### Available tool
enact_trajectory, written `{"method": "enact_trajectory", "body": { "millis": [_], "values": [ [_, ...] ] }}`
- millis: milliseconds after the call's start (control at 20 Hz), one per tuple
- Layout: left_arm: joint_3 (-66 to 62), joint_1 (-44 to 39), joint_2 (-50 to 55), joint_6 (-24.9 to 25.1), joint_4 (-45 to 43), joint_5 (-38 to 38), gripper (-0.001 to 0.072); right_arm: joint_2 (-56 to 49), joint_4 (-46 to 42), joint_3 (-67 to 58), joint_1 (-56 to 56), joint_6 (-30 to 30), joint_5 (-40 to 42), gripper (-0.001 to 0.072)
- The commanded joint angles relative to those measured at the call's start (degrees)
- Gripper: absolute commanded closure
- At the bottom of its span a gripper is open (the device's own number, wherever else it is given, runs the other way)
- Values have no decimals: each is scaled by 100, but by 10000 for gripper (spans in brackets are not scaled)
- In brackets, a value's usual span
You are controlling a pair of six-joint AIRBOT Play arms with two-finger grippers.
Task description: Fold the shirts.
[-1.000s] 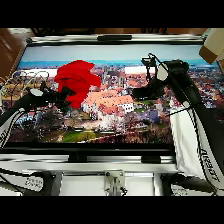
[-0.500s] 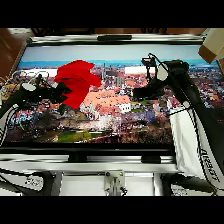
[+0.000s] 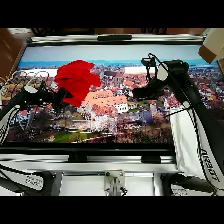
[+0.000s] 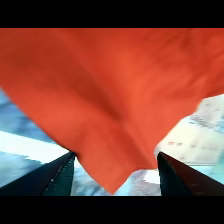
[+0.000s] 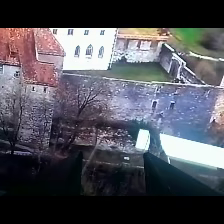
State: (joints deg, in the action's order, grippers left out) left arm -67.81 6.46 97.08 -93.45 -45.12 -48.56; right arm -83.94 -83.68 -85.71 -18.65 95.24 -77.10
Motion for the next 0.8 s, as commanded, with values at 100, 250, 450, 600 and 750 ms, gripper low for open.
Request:
{"method": "enact_trajectory", "body": {
  "millis": [100, 250, 450, 600, 750],
  "values": [
    [4, -192, 162, -33, 627, 844, 112, -4, 22, -4, -4, 2, 24, 216],
    [2, -328, 162, -26, 765, 1261, 488, -4, 24, -4, -4, 2, 20, 216],
    [-256, -315, 20, 603, 767, 1054, 677, -4, 24, -4, -4, 0, -149, 216],
    [-638, -339, -695, 1338, 765, 855, 678, 70, 24, -17, -4, -210, -612, 217],
    [-866, -444, -2090, 2002, 763, 717, 678, 614, -199, -17, -4, -356, -804, 217]
  ]
}}
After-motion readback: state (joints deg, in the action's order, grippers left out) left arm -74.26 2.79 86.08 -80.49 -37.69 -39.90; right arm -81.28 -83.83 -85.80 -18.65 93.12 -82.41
